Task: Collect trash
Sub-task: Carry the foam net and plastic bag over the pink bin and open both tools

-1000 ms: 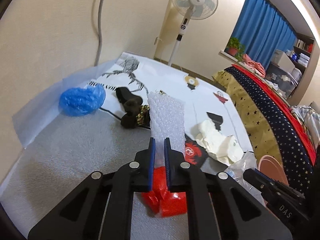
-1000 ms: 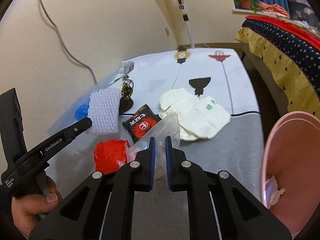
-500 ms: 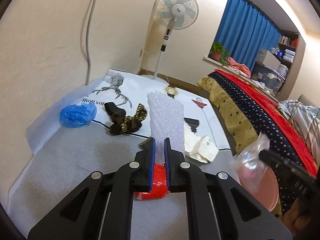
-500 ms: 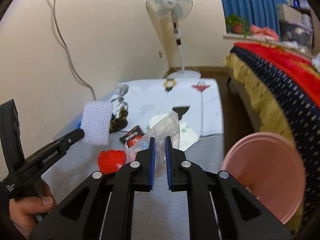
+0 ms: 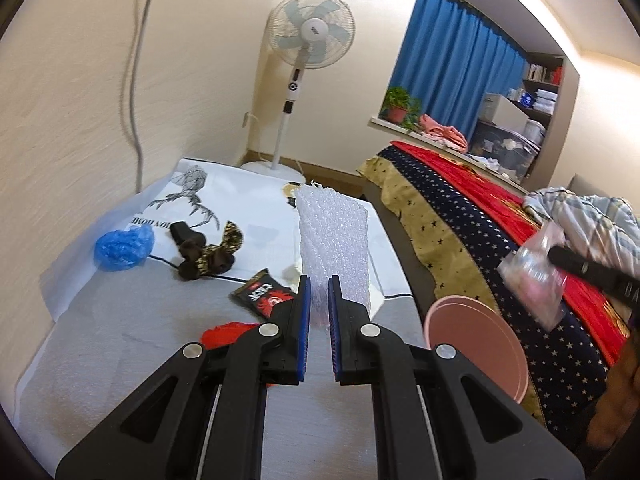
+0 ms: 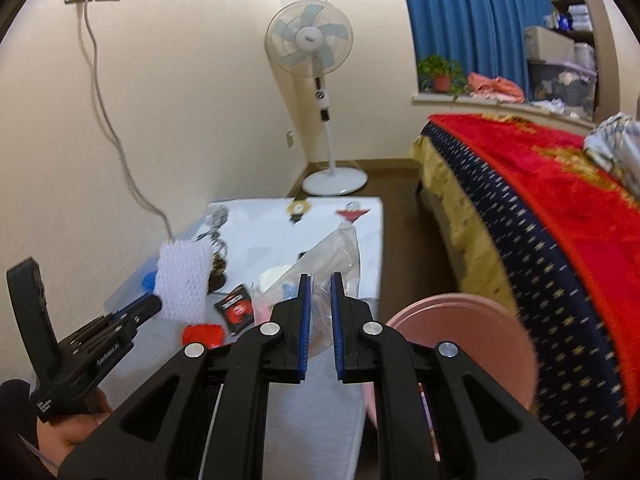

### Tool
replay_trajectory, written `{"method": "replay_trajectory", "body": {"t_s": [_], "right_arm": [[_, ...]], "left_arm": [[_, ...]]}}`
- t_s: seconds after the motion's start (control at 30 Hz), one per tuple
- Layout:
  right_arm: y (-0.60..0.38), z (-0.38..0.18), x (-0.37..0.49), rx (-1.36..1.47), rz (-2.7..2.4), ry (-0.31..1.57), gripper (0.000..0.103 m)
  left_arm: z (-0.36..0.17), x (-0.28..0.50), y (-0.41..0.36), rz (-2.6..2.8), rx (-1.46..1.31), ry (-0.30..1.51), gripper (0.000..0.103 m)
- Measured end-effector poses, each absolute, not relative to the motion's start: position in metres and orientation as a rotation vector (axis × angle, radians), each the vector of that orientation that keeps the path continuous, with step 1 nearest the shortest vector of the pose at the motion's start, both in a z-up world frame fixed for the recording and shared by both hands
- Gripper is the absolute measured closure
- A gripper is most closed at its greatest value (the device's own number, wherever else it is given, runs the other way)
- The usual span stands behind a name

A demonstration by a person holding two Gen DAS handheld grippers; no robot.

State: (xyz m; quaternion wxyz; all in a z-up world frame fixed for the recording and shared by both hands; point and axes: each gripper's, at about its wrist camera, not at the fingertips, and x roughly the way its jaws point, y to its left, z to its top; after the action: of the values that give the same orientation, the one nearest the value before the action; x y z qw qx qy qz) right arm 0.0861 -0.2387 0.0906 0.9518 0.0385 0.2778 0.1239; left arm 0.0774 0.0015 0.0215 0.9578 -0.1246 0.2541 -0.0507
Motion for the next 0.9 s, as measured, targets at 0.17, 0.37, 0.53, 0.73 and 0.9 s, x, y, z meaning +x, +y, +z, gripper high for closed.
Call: {"method": "replay_trajectory", "body": {"t_s": [0.17,0.37,0.53,0.73,0.9], "right_arm": [[-0.267,0.101,0.087,0.077,0.206,0.54,0.093],[-0.292,0.085,0.091,0.116,0.139,0.55,0.093],[-0.306,0.073,0.094,0.13,0.089,0.559,0.093],[-0.316,0.064,0.099,0.132,0.048,0.567,0.093],[-0.322,0.061,0.102,0.113,0.021,0.565,0.093]], "left_arm": [[0.022,0.077,-0.011,-0.126,-0.235,0.52,0.094],[0.019,0.081,-0.026,-0.15,-0.214,0.53,0.094],[0.015,0.087,-0.039,-0.166,-0.198,0.539,0.094],[0.008,0.095,-0.06,-0.192,-0.18,0.556,0.094],[0.005,0.102,-0.076,-0.215,-0.168,0.563,0.094]]}}
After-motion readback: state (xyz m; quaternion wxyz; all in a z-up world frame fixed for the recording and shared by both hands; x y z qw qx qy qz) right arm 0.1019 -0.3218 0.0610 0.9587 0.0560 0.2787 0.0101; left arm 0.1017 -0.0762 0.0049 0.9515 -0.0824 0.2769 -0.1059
